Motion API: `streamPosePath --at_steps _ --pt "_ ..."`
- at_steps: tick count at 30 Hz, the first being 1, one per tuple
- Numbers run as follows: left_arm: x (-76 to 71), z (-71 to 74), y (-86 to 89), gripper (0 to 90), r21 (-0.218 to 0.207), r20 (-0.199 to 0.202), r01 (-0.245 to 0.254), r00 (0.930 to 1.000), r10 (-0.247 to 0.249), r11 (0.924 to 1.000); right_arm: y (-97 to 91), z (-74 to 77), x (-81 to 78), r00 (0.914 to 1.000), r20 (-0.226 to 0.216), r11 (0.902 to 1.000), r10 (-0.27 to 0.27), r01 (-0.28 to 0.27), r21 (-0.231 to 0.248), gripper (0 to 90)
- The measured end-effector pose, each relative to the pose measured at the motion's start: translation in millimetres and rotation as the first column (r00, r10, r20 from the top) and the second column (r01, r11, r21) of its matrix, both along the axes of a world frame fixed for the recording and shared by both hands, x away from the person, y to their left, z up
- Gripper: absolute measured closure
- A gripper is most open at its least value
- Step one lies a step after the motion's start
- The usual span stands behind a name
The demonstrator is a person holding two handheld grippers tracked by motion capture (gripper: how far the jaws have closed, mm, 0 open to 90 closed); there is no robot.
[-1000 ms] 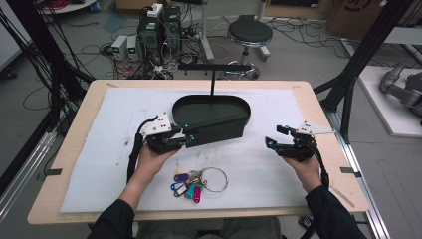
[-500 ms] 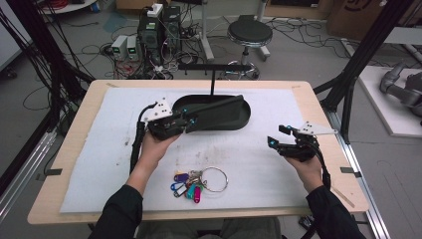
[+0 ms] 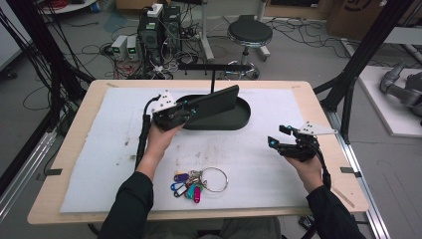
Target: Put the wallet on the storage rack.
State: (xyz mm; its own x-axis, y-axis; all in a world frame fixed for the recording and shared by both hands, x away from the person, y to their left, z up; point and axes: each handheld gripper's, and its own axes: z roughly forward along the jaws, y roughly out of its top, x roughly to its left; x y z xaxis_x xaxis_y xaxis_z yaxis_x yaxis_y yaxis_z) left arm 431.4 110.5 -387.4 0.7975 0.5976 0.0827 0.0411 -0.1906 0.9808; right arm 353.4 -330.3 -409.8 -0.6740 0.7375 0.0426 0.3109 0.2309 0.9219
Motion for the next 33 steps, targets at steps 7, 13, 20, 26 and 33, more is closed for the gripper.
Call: streamPosePath --at_steps 7,13,20,26,33 --pt "14.5 -16.1 -2.5 74.0 -0.004 -0.018 -0.025 0.9995 0.025 0.9997 0.0 -0.6 0.7 1.0000 0.000 1.0000 0.004 -0.004 -0.001 28.5" --pt "25.4 -16.3 -6.5 74.0 0.016 -0.032 -0.031 0.9990 0.032 0.9994 -0.3 -1.1 1.3 1.0000 -0.003 1.0000 0.004 -0.004 0.001 28.5" --pt "41.0 -16.7 -12.2 74.0 0.028 -0.050 -0.032 0.9982 0.034 0.9991 -0.1 -1.7 1.2 0.9999 -0.009 0.9999 0.010 -0.010 -0.003 28.5" --pt "50.2 -31.6 -14.2 74.0 0.005 -0.074 -0.026 0.9969 0.027 0.9996 -0.8 -1.7 1.0 0.9999 -0.011 1.0000 0.008 -0.008 -0.003 28.5" --pt "56.5 -43.3 -17.8 73.9 0.009 -0.065 -0.018 0.9977 0.018 0.9998 -1.2 -1.9 1.2 0.9999 -0.010 0.9999 0.010 -0.010 -0.003 28.6"
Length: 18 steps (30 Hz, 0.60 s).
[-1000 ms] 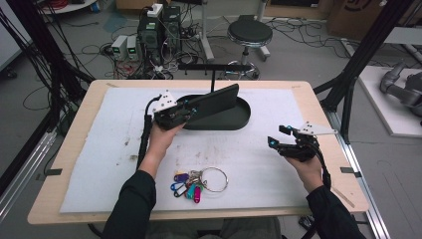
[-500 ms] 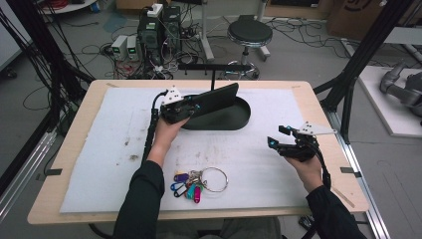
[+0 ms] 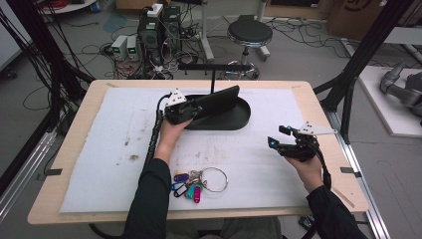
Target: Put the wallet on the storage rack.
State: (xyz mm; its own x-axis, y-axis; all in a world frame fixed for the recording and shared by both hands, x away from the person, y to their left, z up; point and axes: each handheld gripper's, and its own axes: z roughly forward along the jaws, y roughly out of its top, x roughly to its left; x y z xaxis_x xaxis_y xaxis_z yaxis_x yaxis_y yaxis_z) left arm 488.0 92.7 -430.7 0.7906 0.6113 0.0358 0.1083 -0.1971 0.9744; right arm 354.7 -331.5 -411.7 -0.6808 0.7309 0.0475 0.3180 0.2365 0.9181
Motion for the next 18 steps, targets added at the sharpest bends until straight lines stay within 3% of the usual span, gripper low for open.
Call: streamPosePath --at_steps 6,16,18 --pt "2.9 -4.7 4.1 73.0 -0.011 -0.021 -0.014 0.9997 0.014 0.9998 -0.3 0.1 -0.5 1.0000 0.001 1.0000 0.002 -0.002 -0.001 28.6" --pt "3.3 -6.5 9.4 67.4 0.098 -0.040 -0.053 0.9976 0.057 0.9938 0.1 -0.3 -0.2 1.0000 0.002 0.9999 0.002 -0.002 -0.010 28.5" --pt "2.8 -6.1 9.2 64.3 0.104 -0.047 -0.064 0.9965 0.069 0.9926 0.1 -0.4 0.0 1.0000 0.002 0.9999 0.001 -0.001 -0.010 28.5"
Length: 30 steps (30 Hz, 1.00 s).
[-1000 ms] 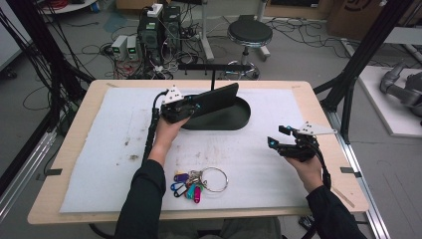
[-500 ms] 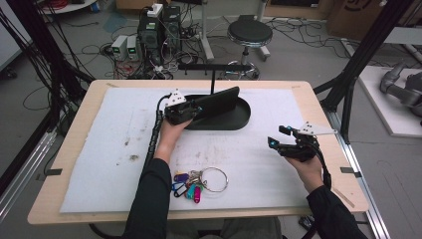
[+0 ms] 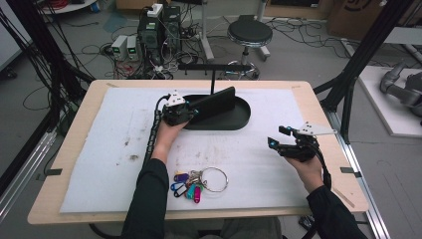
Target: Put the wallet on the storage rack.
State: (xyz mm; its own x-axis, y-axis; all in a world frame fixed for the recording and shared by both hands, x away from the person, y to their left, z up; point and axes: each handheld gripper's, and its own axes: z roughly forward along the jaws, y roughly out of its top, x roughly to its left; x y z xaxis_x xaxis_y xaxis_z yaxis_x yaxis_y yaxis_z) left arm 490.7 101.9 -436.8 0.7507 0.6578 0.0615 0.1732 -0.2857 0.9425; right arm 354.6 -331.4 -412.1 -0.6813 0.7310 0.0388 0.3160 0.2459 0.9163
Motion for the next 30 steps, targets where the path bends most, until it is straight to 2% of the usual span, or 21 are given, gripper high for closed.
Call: streamPosePath --at_steps 2,3,4,9,14,15,19,21,23,27,30 --pt "-1.1 2.3 -0.5 56.6 -0.004 0.000 -0.026 0.9997 0.026 0.9997 -0.2 -0.1 0.2 1.0000 0.000 1.0000 0.000 0.000 0.000 28.6" --pt "-1.7 3.7 -0.3 47.9 -0.004 -0.002 -0.040 0.9992 0.039 0.9992 -0.3 -0.2 0.2 1.0000 -0.003 1.0000 -0.001 0.001 0.001 28.5" --pt "-2.5 5.1 -0.1 47.9 -0.005 -0.008 -0.049 0.9988 0.049 0.9988 -0.3 -0.2 0.2 1.0000 -0.003 1.0000 -0.001 0.001 0.001 28.5" --pt "-7.6 12.4 3.3 32.0 -0.008 -0.048 -0.084 0.9953 0.083 0.9964 -0.2 -0.2 0.1 1.0000 -0.004 1.0000 0.001 -0.001 0.001 28.5" --pt "-18.7 19.8 11.6 23.0 0.017 -0.020 -0.116 0.9930 0.116 0.9931 -0.3 -0.1 0.2 1.0000 -0.002 1.0000 -0.002 0.002 0.001 28.5" --pt "-22.1 23.0 14.8 22.9 0.022 -0.014 -0.129 0.9915 0.129 0.9914 -0.3 -0.1 0.2 1.0000 -0.002 1.0000 -0.003 0.003 0.001 28.5" --pt "-38.6 33.4 25.1 23.0 -0.011 0.028 -0.134 0.9905 0.134 0.9909 -0.3 0.0 0.1 1.0000 -0.001 1.0000 -0.005 0.005 0.000 28.5" --pt "-48.2 37.4 30.5 23.0 -0.026 0.027 -0.135 0.9904 0.136 0.9905 -0.6 -0.1 0.4 1.0000 0.000 1.0000 -0.005 0.005 -0.001 28.5" --pt "-56.4 41.3 35.4 23.0 -0.028 -0.003 -0.124 0.9923 0.124 0.9919 -0.9 -0.1 0.6 1.0000 0.001 1.0000 -0.008 0.008 -0.001 28.5" --pt "-79.2 45.8 44.1 23.0 -0.025 0.024 -0.139 0.9900 0.139 0.9900 -0.9 -0.1 0.5 0.9999 -0.003 0.9999 -0.012 0.012 -0.002 28.5" --pt "-95.3 46.7 51.1 23.0 -0.032 0.018 -0.134 0.9907 0.135 0.9904 -1.2 0.7 -0.9 0.9998 0.001 0.9998 -0.019 0.019 -0.002 28.5"
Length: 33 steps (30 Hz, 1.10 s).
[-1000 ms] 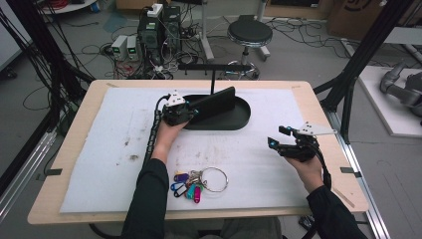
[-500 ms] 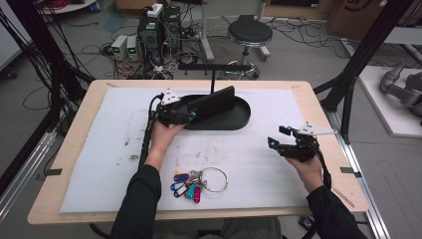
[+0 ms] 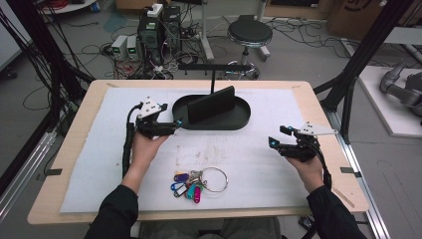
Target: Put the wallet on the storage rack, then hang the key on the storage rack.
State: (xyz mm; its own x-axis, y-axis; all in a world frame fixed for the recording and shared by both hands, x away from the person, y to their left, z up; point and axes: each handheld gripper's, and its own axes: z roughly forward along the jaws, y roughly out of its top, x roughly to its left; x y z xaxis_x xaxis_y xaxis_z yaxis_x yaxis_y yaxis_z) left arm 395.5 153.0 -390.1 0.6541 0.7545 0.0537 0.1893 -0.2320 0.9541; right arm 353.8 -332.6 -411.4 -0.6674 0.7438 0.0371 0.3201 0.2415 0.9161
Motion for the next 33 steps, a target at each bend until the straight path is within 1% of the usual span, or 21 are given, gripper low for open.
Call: streamPosePath --at_steps 1,3,6,8,11,14,15,17,19,21,22,23,25,28,29,32,33 --pt "-6.8 -0.4 2.4 23.0 -0.001 -0.007 0.006 1.0000 -0.006 1.0000 -0.3 0.2 -0.3 1.0000 0.001 1.0000 0.000 0.000 0.001 28.5" --pt "-15.6 -1.2 5.0 23.0 0.007 -0.019 0.013 0.9997 -0.013 0.9999 -1.2 0.6 -0.7 1.0000 0.001 1.0000 -0.005 0.004 0.003 28.5" --pt "-30.6 -2.7 8.4 23.0 0.016 -0.027 0.025 0.9993 -0.025 0.9996 -2.2 0.9 -1.4 0.9999 -0.001 0.9999 -0.013 0.013 0.001 28.5" --pt "-40.5 -3.5 10.7 23.0 0.019 -0.037 0.021 0.9991 -0.021 0.9996 -2.4 0.9 -2.3 0.9998 0.000 0.9998 -0.018 0.018 -0.001 28.4" --pt "-54.7 -5.6 14.9 23.0 -0.008 -0.046 0.010 0.9989 -0.010 0.9999 -3.9 0.4 -5.0 0.9996 0.007 0.9996 -0.027 0.027 -0.013 28.5" --pt "-65.6 -8.7 18.6 23.0 -0.008 -0.043 -0.004 0.9991 0.003 1.0000 -7.7 0.7 -7.2 0.9989 0.010 0.9988 -0.045 0.046 -0.016 28.4" --pt "-68.3 -10.4 19.6 23.0 -0.016 -0.045 -0.008 0.9990 0.007 0.9998 -9.4 1.1 -7.7 0.9986 0.009 0.9986 -0.052 0.052 -0.012 28.4" --pt "-72.4 -13.9 21.7 23.0 -0.027 -0.049 -0.010 0.9987 0.009 0.9996 -12.3 1.9 -8.4 0.9980 0.015 0.9981 -0.061 0.061 -0.007 28.5" --pt "-74.5 -16.6 23.3 23.0 -0.020 -0.054 -0.011 0.9985 0.010 0.9997 -14.3 2.4 -9.2 0.9976 0.014 0.9977 -0.068 0.068 -0.003 28.4" --pt "-75.7 -17.8 24.6 23.0 -0.034 -0.061 -0.012 0.9981 0.010 0.9993 -15.5 2.6 -9.6 0.9973 0.016 0.9974 -0.072 0.072 -0.005 28.5" --pt "-76.2 -17.6 24.9 23.0 -0.039 -0.057 -0.013 0.9983 0.011 0.9992 -15.8 2.9 -10.0 0.9969 0.018 0.9971 -0.076 0.076 -0.002 28.4" --pt "-76.7 -16.9 25.0 23.0 -0.030 -0.050 -0.011 0.9987 0.009 0.9995 -16.1 3.4 -10.6 0.9966 0.020 0.9968 -0.080 0.080 -0.002 28.4" --pt "-78.1 -15.7 24.5 23.0 -0.026 -0.047 -0.001 0.9989 0.000 0.9997 -16.3 4.1 -11.4 0.9961 0.026 0.9964 -0.085 0.085 0.002 28.4" --pt "-79.8 -14.7 23.0 23.3 -0.041 -0.071 0.018 0.9973 -0.021 0.9990 -15.6 4.2 -11.9 0.9959 0.028 0.9963 -0.086 0.086 -0.004 28.4" --pt "-80.3 -14.3 22.7 23.3 -0.036 -0.073 0.024 0.9970 -0.027 0.9991 -15.1 4.1 -12.0 0.9960 0.026 0.9963 -0.085 0.086 -0.005 28.5" --pt "-81.5 -13.7 20.3 23.3 -0.034 -0.065 0.039 0.9971 -0.041 0.9986 -14.2 4.1 -11.6 0.9961 0.032 0.9965 -0.082 0.083 -0.011 28.4" --pt "-82.0 -13.8 19.4 23.3 -0.033 -0.061 0.038 0.9973 -0.040 0.9987 -13.6 4.1 -11.6 0.9963 0.029 0.9966 -0.081 0.082 -0.009 28.4"
